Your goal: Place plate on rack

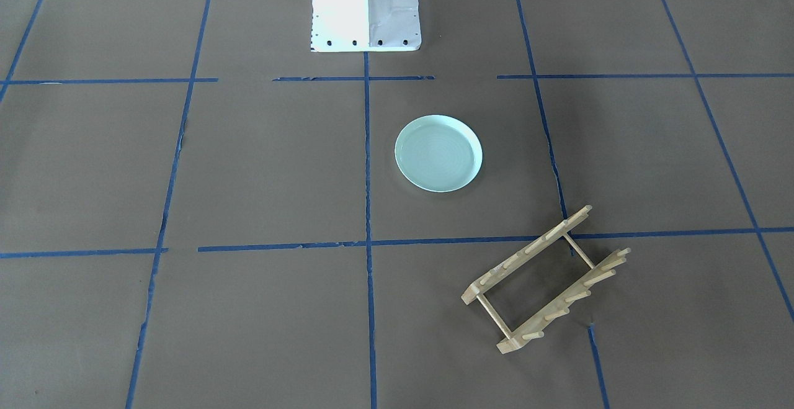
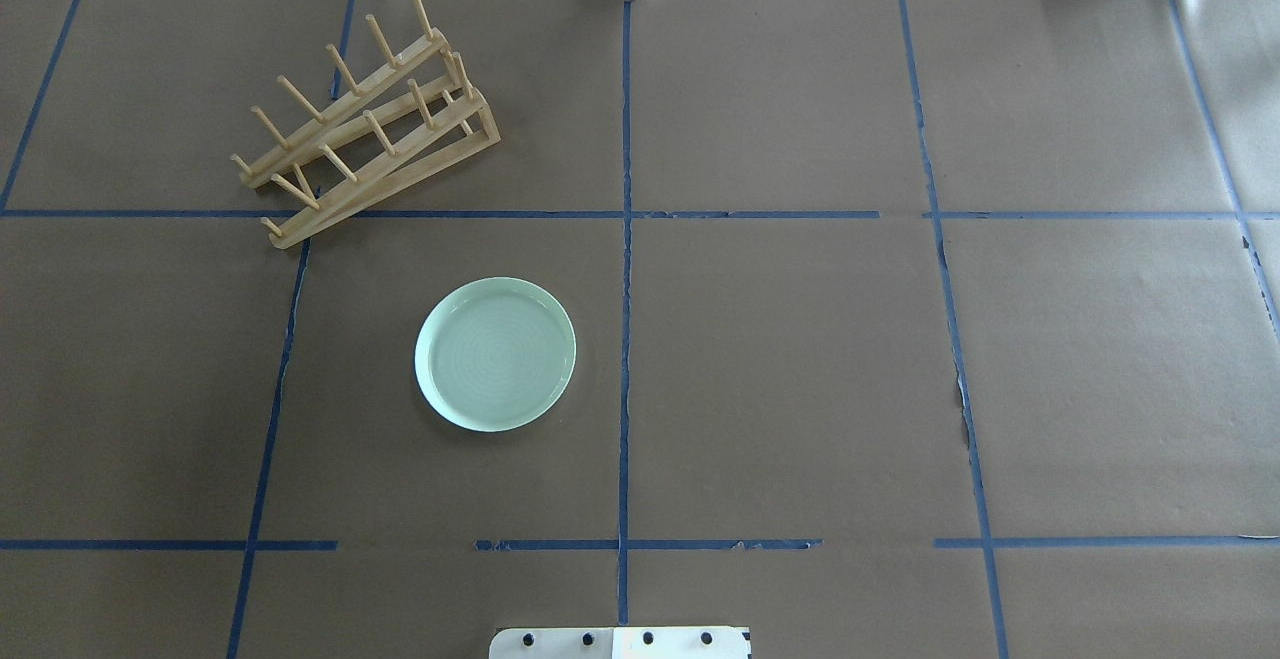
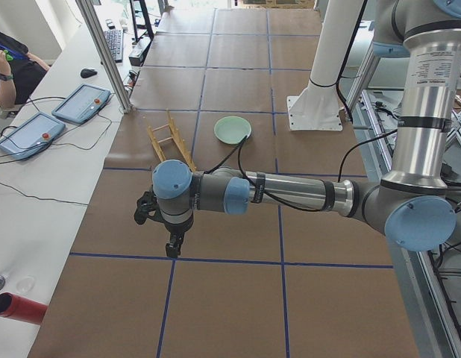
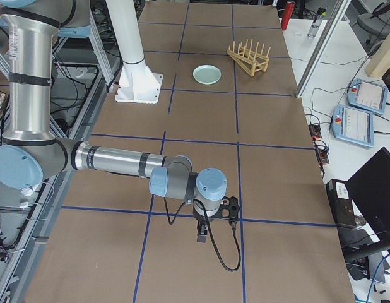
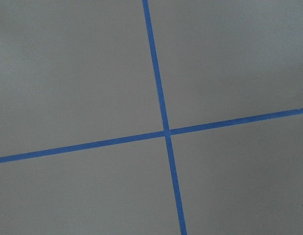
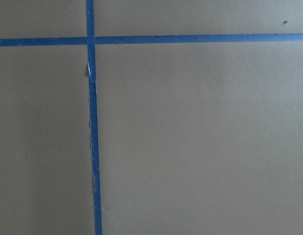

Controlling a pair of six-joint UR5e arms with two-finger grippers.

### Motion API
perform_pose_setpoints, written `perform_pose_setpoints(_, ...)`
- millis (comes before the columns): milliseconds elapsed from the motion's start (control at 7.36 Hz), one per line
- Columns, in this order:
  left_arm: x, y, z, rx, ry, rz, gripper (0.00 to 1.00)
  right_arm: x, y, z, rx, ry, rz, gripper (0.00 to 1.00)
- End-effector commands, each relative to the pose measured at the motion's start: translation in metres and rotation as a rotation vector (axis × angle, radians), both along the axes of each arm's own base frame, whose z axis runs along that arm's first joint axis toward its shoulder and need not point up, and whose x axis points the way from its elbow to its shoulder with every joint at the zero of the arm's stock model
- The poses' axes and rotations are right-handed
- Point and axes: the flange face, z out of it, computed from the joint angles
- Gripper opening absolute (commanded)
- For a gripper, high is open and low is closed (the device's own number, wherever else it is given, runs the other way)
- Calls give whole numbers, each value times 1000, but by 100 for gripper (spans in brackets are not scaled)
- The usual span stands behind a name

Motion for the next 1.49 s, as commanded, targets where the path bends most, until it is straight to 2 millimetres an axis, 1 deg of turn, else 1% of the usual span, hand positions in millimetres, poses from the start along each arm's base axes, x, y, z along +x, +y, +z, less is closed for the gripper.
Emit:
perform_pose_setpoints(0, 4, -1, -2, 4, 0, 8, 100, 0, 0, 0, 0, 0, 0, 100)
perform_pose_setpoints(136, 5, -1, 1, 1, 1, 10, 100, 0, 0, 0, 0, 0, 0, 100)
perform_pose_setpoints(272, 8, -3, 0, 6, 3, 17, 100, 0, 0, 0, 0, 0, 0, 100)
perform_pose_setpoints(407, 18, -10, -12, 41, 3, 35, 100, 0, 0, -1, 1, 0, 0, 100)
perform_pose_setpoints(543, 59, -13, -19, 30, 67, 97, 100, -1, 0, 0, 0, 0, -1, 100)
perform_pose_setpoints(679, 123, -19, -40, -68, 88, 95, 100, 0, 0, 0, 0, 0, 0, 100)
perform_pose_setpoints(815, 162, -30, -90, -111, 113, 40, 100, 0, 0, -1, 1, 0, 0, 100)
perform_pose_setpoints(951, 195, -24, -129, -132, 129, 21, 100, -1, 0, -1, 0, 0, 0, 100)
perform_pose_setpoints(1086, 247, -29, -181, -159, 161, 20, 100, 0, 0, -1, 1, 0, 0, 100)
perform_pose_setpoints(1222, 305, -24, -238, -193, 182, 2, 100, -1, 0, -1, 2, 0, -1, 100)
perform_pose_setpoints(1358, 379, -15, -292, -212, 163, -45, 100, 0, 0, -1, 2, 0, 0, 100)
